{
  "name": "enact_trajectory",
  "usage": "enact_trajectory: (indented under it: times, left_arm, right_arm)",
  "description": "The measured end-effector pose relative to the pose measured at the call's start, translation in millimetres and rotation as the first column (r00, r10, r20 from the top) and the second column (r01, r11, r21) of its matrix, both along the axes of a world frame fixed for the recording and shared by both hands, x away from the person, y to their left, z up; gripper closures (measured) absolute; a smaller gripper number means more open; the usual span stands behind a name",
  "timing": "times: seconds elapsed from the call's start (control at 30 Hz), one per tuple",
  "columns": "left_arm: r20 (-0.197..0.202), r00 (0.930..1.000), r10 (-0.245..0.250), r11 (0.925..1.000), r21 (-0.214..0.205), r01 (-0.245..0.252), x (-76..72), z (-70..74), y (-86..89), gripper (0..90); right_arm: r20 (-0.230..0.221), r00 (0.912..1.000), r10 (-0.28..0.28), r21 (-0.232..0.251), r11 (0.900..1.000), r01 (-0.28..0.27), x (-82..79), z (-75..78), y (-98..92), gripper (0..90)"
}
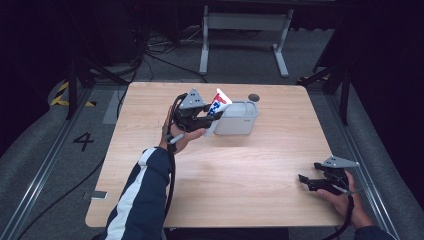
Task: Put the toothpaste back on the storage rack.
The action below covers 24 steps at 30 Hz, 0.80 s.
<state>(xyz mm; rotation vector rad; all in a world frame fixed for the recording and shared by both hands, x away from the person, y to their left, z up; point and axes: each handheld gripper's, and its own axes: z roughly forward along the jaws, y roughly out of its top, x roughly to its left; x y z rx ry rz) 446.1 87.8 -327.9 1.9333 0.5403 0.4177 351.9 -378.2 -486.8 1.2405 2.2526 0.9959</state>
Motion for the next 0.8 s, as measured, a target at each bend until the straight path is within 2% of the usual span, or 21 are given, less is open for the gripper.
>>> enact_trajectory:
  times: [0.1, 0.23, 0.3, 0.33, 0.5, 0.6, 0.8]
  left_arm:
    - [-0.006, 0.9999, -0.011, 0.9998, -0.014, 0.011, 3.2, -0.3, -3.5, 63.8]
    - [0.004, 0.9997, -0.023, 0.9997, -0.012, 0.023, 7.0, -0.5, -6.7, 63.8]
    - [0.0, 0.9996, -0.027, 0.9992, -0.029, 0.027, 8.4, 0.3, -8.0, 63.8]
    - [-0.002, 0.9997, -0.025, 0.9988, -0.041, 0.025, 9.3, 1.4, -9.3, 63.8]
    - [0.008, 0.9998, -0.018, 0.9992, -0.036, 0.019, 13.4, 3.3, -10.6, 63.8]
    - [0.004, 0.9999, -0.013, 0.9985, -0.053, 0.014, 16.8, 4.4, -10.5, 63.8]
    - [0.005, 1.0, -0.007, 0.9986, -0.052, 0.007, 24.4, 6.0, -14.7, 63.8]
  right_arm:
    - [0.0, 1.0, 0.0, 0.0, 1.0, 0.0, 0.0, 0.0, 0.0, 15.1]
    - [0.0, 1.0, 0.001, 0.001, 1.0, -0.001, -0.1, 0.0, -0.1, 15.1]
    - [0.0, 1.0, 0.001, 0.001, 1.0, -0.001, -0.1, 0.0, -0.1, 15.1]
    - [0.0, 1.0, 0.002, 0.0, 1.0, -0.002, -0.1, 0.0, -0.1, 15.2]
    - [0.0, 1.0, 0.001, 0.001, 1.0, -0.001, -0.1, 0.0, -0.1, 15.1]
    - [0.0, 1.0, 0.002, 0.001, 1.0, -0.002, -0.1, 0.0, -0.1, 15.2]
    - [0.0, 1.0, 0.002, 0.001, 1.0, -0.002, -0.1, 0.0, -0.1, 15.1]
